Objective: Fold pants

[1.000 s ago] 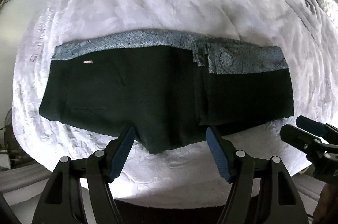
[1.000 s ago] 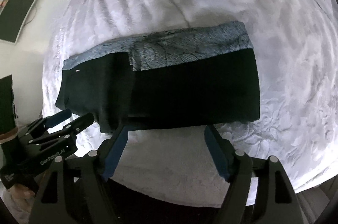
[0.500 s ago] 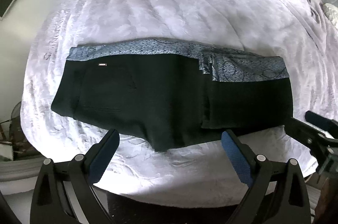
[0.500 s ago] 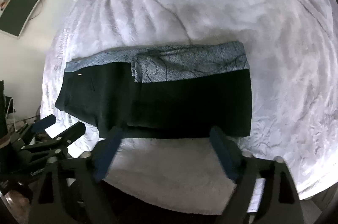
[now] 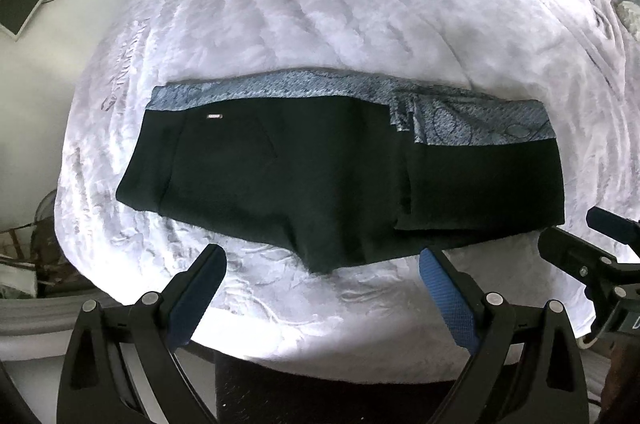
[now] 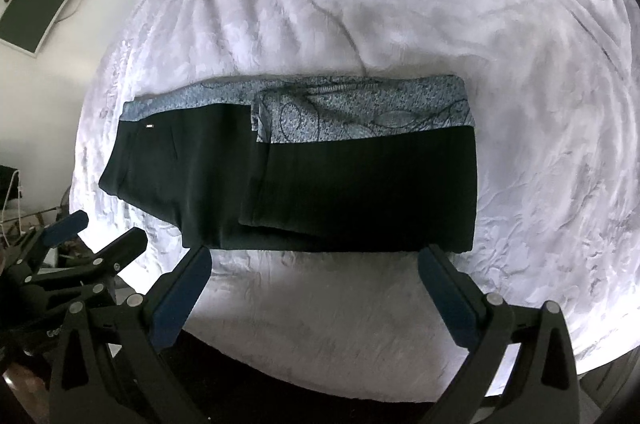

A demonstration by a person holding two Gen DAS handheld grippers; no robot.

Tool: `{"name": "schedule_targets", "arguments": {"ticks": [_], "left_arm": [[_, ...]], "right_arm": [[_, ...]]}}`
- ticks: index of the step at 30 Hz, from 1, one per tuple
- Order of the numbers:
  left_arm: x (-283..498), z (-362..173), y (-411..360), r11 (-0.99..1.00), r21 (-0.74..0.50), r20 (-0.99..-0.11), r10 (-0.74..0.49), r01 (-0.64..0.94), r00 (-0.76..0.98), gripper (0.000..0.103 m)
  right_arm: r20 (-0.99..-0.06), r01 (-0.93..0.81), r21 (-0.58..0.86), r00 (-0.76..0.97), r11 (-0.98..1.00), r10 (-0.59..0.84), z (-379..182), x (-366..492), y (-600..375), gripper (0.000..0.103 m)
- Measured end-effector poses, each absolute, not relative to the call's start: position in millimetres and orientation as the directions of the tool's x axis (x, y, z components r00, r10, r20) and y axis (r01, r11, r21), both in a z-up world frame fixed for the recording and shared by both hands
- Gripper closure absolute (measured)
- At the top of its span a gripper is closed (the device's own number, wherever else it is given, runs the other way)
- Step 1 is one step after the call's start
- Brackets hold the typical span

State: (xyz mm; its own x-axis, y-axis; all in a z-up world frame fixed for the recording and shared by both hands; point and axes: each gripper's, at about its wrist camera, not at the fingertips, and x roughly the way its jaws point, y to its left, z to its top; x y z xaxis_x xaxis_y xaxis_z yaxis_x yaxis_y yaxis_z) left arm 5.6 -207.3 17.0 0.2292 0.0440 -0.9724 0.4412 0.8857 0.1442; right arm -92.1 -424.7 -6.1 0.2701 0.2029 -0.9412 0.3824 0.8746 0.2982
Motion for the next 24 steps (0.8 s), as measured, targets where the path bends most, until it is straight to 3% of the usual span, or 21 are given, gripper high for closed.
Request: {"name": "schedule_targets", "arguments": {"ticks": [8, 24], "left_arm": [[13.2, 14.8, -198.6, 0.888, 0.132, -0.974, 0.033, 0.441, 0.226, 0.005], [83.6, -17.5, -132.9, 0.878, -0.023, -0.992, -0.080, 0.478, 0.099, 0.005]], "right_arm": [[-0.947, 0.395, 0.280, 0.266, 0.875, 0.183, -5.1, -89.7, -416.9, 0.000], [-0.978, 0.517, 0.178, 0.191, 0.837, 0.090, -15.9, -53.9, -358.6, 0.000]]}}
